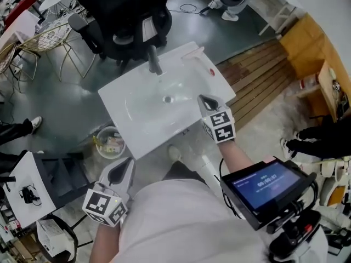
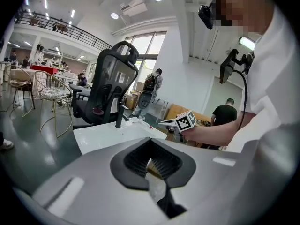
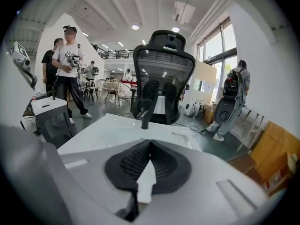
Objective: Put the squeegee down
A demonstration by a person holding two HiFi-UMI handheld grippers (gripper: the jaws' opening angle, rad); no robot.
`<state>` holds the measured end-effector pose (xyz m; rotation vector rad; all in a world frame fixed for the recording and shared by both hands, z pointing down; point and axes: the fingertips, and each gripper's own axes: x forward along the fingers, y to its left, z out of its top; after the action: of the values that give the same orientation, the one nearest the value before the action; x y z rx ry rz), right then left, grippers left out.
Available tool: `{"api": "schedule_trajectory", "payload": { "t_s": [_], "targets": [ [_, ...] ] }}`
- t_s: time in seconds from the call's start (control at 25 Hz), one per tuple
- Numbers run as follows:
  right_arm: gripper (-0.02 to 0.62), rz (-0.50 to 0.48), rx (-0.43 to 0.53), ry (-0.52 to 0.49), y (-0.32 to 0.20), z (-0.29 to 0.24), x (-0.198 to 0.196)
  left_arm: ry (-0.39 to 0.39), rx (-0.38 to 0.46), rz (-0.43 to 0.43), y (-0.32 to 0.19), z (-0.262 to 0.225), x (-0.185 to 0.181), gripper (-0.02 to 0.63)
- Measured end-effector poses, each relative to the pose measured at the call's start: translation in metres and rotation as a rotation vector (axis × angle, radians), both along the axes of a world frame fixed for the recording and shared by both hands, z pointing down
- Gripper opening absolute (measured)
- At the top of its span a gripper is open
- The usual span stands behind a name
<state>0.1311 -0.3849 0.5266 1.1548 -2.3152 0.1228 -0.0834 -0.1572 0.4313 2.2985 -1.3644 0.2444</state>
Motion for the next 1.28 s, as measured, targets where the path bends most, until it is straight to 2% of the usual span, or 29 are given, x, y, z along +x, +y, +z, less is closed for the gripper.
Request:
{"api": "schedule_trajectory", "payload": {
  "t_s": [0.2,0.52,0.8,1.28],
  "targets": [
    [0.002,-0.039,0.017,-0.006,0.081,-0.02,-0.031,0.008,0.012,0.017,0.064,0.003,-0.018,0.008],
    [0.002,-0.116,0.0,-0.029,0.109,-0.028,-0.055,0.009,-0.019,-0.001,0.072,0.011,-0.021,0.008],
    [0.002,-0.175,0.028,-0.024,0.181,-0.053,-0.084,0.021,0.0,0.011,0.127,0.009,-0.034,0.008],
    [0.002,-0.252,0.064,-0.035,0.226,-0.073,-0.127,0.024,0.002,0.023,0.152,0.016,-0.05,0.006]
  ]
}}
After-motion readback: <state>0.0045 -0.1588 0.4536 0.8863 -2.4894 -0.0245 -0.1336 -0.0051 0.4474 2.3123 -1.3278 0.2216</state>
